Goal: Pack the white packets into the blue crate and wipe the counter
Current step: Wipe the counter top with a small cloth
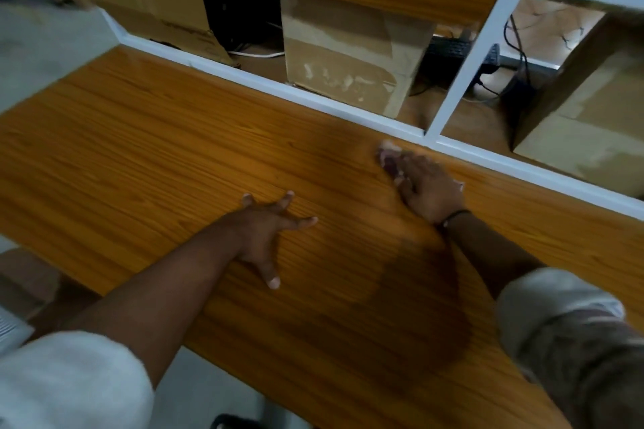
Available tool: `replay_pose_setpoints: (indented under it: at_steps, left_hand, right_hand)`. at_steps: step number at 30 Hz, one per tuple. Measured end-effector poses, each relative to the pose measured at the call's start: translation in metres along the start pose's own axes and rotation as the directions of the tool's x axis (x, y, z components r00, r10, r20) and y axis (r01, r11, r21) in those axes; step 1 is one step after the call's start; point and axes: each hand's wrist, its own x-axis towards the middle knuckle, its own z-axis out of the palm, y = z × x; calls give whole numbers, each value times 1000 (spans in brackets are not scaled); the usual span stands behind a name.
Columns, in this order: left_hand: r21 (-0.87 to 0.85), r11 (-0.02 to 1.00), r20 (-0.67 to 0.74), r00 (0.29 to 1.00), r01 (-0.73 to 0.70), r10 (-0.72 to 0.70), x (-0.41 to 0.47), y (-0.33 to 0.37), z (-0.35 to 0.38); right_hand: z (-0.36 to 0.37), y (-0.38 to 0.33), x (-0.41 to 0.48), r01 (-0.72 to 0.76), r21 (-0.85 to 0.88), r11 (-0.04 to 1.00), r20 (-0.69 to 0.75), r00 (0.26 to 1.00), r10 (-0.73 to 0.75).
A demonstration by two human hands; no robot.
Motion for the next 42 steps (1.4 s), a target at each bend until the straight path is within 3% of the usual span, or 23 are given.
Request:
replay_pose_setpoints:
  at_steps: [2,3,7,8,10,12,13,15,17,19,20,21,23,25,27,31,33,35,38,42]
  left_hand:
    - [11,1000,2,1000,-5,5,-1,3,-1]
    - [23,1000,-1,1000,-14,14,0,3,0]
    - [17,1000,-6,1000,-6,6,-2,2,-1]
    - [37,999,-3,1000,-7,7,-1,3,-2]
    - [42,999,19,1000,2,-3,-2,3,-4]
    - [18,1000,21,1000,12,-12,-2,3,-2]
    - [2,1000,26,999,21,-21,-3,4,-2]
    - [-1,999,33,999,36,-36,-5,6,-6]
    - [27,999,43,998,39,-40,-9,10,-11]
    - [36,999,49,998,40,-42,-13,13,-12]
    - [43,999,41,999,32,-33,-15,15,-11]
    - [54,998,34,999,27,-29,-17,17,-12]
    - [51,998,33,999,38,-39,-23,21,-16]
    - [62,997,19,999,38,-39,-26,24,-17]
    - [86,995,22,999,39,-41,-29,28,-16]
    - [101,994,44,998,50,-55,-35,39,-10]
    - [144,988,38,998,51,-57,-42,42,-3]
    - [173,984,36,998,42,-49,-50,43,10]
    - [163,986,14,999,42,-45,-67,47,26]
    - [180,982,11,998,51,-54,-82,74,47]
  right_hand:
    - [-7,19,-3,-225,19,974,-17,974,225]
    - [-5,15,-7,-264,16,964,-27,964,264]
    - [2,-22,-30,71,-1,997,58,996,-71]
    - [2,-17,-31,88,1,996,68,994,-88]
    - [-2,2,-27,-39,-10,999,21,999,40]
    - [-9,15,-23,-285,31,958,-41,957,286]
    - [-11,11,-23,-340,43,940,-63,938,342]
    - [-8,-19,-33,-249,15,968,-86,965,249]
    - [-1,-61,-65,20,-4,1000,-2,1000,-20]
    - [6,-83,-107,198,11,980,89,976,-198]
    - [6,-81,-119,209,4,978,92,974,-209]
    - [4,-74,-125,162,-13,987,75,984,-161]
    - [0,-54,-131,-110,-23,994,22,994,111]
    - [-6,-50,-135,-348,24,937,-12,937,348]
    - [-3,-87,-151,-273,8,962,-39,961,273]
    - [10,-162,-220,33,13,999,92,995,-34]
    - [10,-152,-227,-9,5,1000,77,997,9]
    - [9,-131,-233,-202,-22,979,13,979,203]
    - [3,-119,-240,-448,15,894,-34,893,448]
    - [12,-166,-268,-371,-8,929,-54,927,370]
